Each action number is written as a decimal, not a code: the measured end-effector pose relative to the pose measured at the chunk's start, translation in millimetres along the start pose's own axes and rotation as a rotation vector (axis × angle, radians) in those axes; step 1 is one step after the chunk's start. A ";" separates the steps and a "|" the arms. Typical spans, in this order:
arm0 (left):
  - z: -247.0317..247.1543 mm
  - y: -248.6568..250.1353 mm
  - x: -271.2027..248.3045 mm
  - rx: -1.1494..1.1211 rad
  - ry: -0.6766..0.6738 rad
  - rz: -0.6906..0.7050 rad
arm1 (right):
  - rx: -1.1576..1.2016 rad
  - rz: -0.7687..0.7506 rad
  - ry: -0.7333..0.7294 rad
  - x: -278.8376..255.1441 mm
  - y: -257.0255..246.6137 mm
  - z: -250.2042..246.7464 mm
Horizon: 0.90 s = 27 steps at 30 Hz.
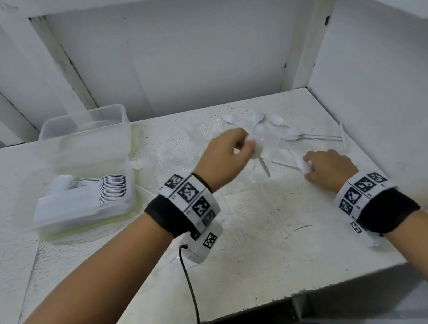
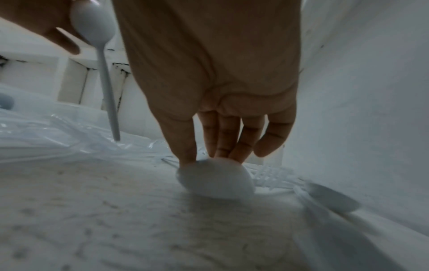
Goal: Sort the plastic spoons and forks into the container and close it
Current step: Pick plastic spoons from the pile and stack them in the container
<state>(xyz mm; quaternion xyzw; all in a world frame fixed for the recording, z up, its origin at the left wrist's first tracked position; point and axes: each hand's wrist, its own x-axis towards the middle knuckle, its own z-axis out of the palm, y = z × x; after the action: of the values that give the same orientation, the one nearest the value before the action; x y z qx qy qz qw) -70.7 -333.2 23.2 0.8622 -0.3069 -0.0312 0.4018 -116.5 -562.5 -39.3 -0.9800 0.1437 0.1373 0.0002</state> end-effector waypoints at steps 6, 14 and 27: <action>-17.5 -4.6 0.1 -0.625 0.187 -0.290 | -0.122 -0.102 0.106 -19.4 -24.5 8.7; -16.5 -9.9 -0.7 -0.602 0.148 -0.388 | -0.269 -0.029 0.080 -37.7 -29.5 16.2; -11.3 -19.0 -3.2 -0.161 -0.062 -0.264 | 0.932 -0.139 0.482 -57.8 -28.7 -40.9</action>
<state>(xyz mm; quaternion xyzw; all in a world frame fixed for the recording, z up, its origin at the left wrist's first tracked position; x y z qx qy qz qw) -60.3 -314.5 16.6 0.8587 -0.1995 -0.1350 0.4524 -150.6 -520.4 14.6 -0.8869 0.1201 -0.1706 0.4121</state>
